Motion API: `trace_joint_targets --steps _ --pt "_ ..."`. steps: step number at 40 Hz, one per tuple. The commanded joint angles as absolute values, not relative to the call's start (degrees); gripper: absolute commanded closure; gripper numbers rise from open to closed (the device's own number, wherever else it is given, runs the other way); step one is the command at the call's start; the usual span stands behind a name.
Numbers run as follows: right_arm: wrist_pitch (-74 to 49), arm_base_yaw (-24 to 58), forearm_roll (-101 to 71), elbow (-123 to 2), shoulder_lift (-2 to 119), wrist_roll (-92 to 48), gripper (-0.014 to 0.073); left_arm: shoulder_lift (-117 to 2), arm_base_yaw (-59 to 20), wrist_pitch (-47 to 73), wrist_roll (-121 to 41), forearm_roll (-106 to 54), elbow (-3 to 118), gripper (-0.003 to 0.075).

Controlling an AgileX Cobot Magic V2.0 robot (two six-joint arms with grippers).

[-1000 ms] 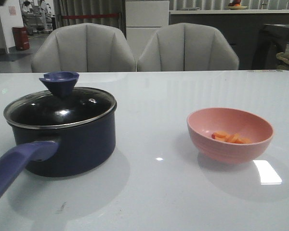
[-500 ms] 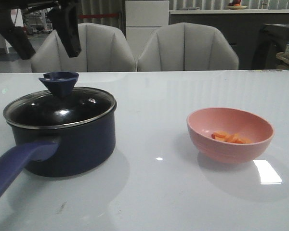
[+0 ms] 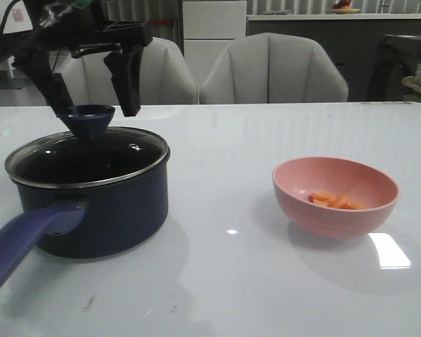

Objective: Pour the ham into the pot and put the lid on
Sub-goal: 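Lower the left gripper onto the purple lid knob and grasp it, then lift the glass lid off the saucepan with the left gripper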

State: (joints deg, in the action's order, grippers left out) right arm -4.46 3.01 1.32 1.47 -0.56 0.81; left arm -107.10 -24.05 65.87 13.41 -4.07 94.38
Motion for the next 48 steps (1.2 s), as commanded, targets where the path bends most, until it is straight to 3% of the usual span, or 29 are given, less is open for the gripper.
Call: trace_joint_targets --steps 1,16,29,48 --pt "0.0 2.7 1.9 2.1 -1.6 0.9 0.0456 -105.1 -24.3 66.3 14.7 -4.2 96.2 0.0133" --pt "0.0 2.7 1.9 2.1 -1.6 0.9 0.0456 -107.7 -24.3 69.0 16.0 -4.2 96.2 0.0143" --pt "0.0 2.7 1.9 2.1 -1.6 0.9 0.0456 -108.0 -24.3 68.0 16.3 -4.2 96.2 0.0328" --pt "0.0 2.7 1.9 2.1 -1.7 0.9 0.0456 -108.0 -24.3 66.6 16.3 -4.2 96.2 0.0418"
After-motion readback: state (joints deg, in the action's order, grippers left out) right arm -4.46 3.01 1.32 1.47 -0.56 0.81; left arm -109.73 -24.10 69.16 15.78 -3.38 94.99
